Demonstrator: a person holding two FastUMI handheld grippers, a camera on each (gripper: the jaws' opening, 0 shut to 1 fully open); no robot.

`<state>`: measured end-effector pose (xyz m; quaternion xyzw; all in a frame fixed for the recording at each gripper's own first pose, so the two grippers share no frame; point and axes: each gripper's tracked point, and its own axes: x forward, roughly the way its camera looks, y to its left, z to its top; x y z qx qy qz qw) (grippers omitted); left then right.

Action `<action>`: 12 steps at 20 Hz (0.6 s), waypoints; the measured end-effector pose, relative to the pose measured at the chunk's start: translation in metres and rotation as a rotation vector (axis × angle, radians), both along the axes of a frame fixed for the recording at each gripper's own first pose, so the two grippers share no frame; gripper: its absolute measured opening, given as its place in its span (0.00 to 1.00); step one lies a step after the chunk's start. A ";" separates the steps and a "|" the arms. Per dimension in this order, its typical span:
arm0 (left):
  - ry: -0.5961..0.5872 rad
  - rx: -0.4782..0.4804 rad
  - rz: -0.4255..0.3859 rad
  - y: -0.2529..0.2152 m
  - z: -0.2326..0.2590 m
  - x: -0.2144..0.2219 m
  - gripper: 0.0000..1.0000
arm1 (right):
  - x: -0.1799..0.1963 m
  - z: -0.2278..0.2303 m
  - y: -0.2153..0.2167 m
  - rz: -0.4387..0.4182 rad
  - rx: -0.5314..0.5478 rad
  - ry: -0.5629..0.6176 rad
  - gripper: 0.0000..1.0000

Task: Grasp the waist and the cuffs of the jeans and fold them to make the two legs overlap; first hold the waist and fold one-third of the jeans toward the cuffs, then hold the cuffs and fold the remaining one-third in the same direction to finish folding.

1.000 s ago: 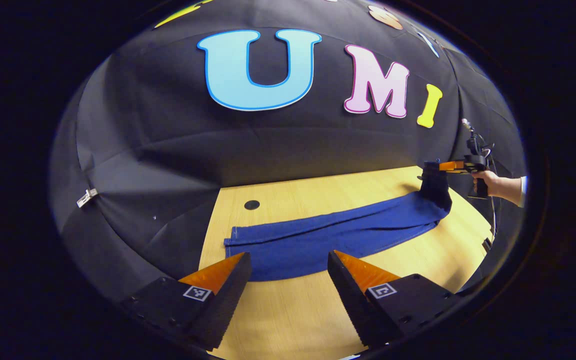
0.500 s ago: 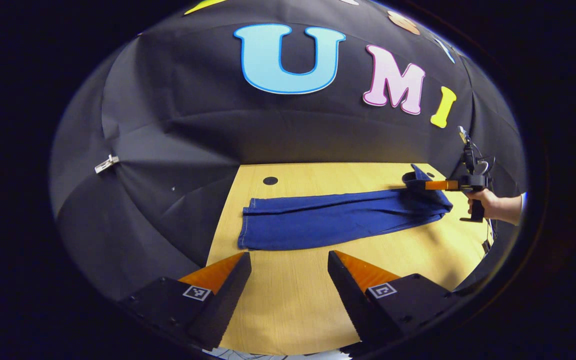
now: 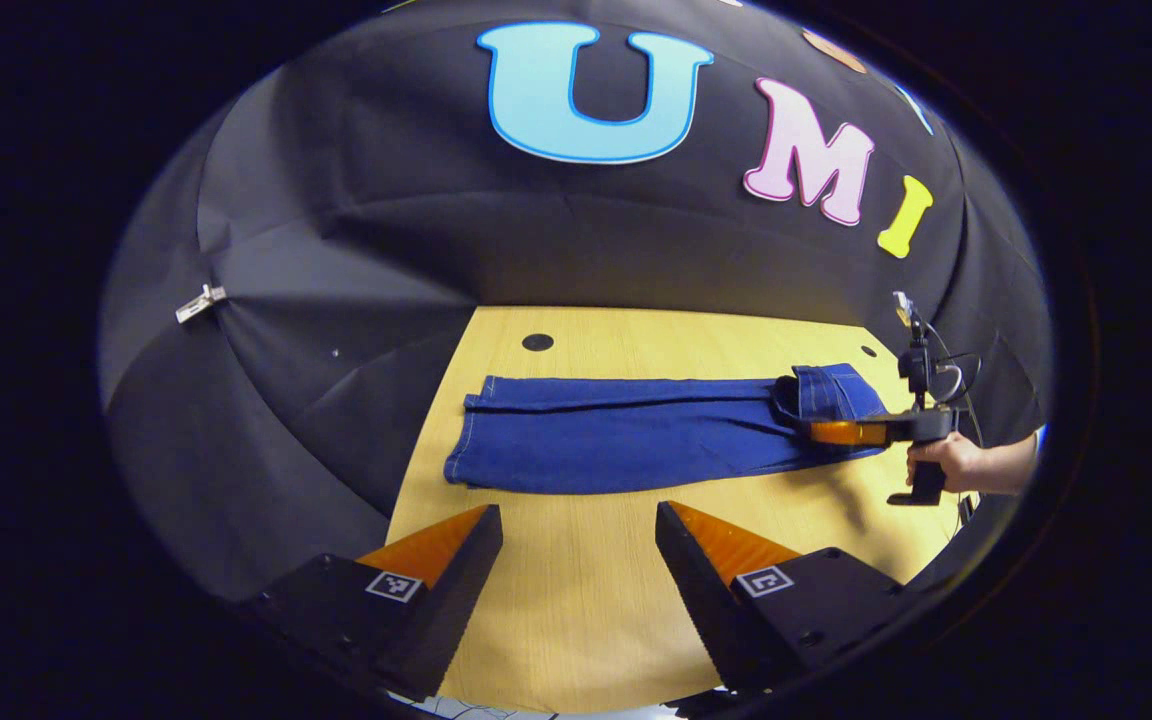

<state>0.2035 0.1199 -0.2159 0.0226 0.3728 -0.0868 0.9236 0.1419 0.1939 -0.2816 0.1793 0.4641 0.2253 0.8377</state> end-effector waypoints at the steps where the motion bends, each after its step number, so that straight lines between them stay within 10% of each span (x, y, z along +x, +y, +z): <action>1: 0.027 -0.002 0.010 0.003 -0.008 0.009 0.98 | -0.003 0.009 0.009 0.009 0.048 -0.002 0.34; 6: 0.219 -0.010 0.126 0.032 -0.049 0.051 0.98 | -0.012 0.082 -0.019 0.078 0.145 -0.133 0.98; 12: 0.478 0.031 0.137 0.053 -0.097 0.093 1.00 | -0.029 0.154 -0.107 0.064 0.175 -0.230 0.97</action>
